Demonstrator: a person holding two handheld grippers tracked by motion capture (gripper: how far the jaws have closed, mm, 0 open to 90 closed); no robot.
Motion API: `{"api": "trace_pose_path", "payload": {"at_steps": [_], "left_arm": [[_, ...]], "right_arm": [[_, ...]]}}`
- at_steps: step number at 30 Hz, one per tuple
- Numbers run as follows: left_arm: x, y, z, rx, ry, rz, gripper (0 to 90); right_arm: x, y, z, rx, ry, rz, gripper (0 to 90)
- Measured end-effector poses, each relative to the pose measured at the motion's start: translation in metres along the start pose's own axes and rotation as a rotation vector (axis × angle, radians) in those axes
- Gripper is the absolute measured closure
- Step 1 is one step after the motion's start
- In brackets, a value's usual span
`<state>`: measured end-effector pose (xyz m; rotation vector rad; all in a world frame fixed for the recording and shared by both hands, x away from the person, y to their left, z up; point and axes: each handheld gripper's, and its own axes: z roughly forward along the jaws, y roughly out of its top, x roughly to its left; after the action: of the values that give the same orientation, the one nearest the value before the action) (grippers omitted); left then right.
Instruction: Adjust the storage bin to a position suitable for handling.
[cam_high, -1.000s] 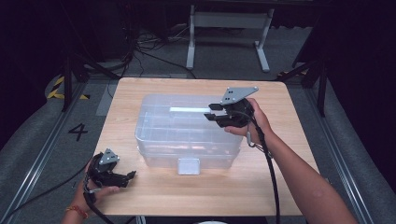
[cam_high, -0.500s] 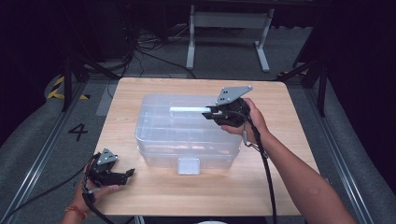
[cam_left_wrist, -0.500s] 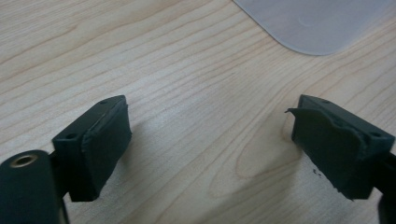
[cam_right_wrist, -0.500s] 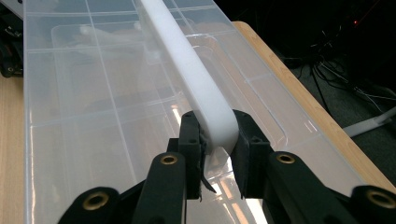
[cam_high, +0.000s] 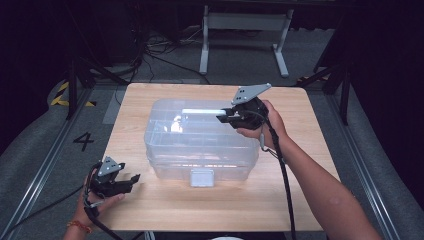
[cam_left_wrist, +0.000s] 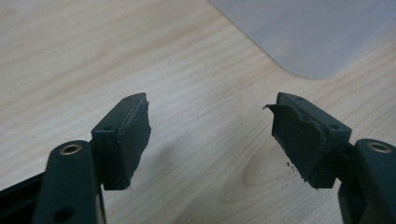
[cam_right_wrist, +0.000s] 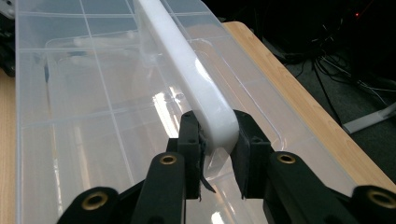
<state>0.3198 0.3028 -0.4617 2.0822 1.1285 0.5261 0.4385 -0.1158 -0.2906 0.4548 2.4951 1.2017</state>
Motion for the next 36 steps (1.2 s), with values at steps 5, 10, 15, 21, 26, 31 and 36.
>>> {"api": "trace_pose_path", "payload": {"at_steps": [5, 10, 15, 21, 26, 31, 36], "left_arm": [[-0.003, 0.016, -0.015, -0.044, 0.017, 0.032, 37.3], [-0.012, 0.036, -0.027, -0.099, 0.048, 0.059, 46.1], [-0.022, 0.05, -0.026, -0.105, 0.014, 0.097, 54.7], [-0.028, 0.059, -0.027, -0.134, -0.026, 0.116, 65.2], [-0.03, 0.063, -0.026, -0.137, -0.044, 0.111, 71.1], [-0.032, 0.066, -0.025, -0.166, -0.064, 0.11, 78.5], [-0.033, 0.067, -0.021, -0.199, -0.072, 0.111, 85.6]], "right_arm": [[-0.003, 0.004, 0.0, 0.007, 0.003, 0.012, 75.2], [-0.006, 0.006, -0.001, 0.007, -0.001, 0.025, 74.8], [-0.008, 0.01, 0.0, 0.025, -0.009, 0.031, 74.3], [-0.01, 0.014, -0.001, 0.039, -0.017, 0.031, 73.6], [-0.011, 0.015, 0.0, 0.042, -0.022, 0.032, 73.3], [-0.01, 0.016, 0.0, 0.045, -0.032, 0.028, 72.9], [-0.008, 0.017, 0.0, 0.057, -0.046, 0.026, 72.7]]}}
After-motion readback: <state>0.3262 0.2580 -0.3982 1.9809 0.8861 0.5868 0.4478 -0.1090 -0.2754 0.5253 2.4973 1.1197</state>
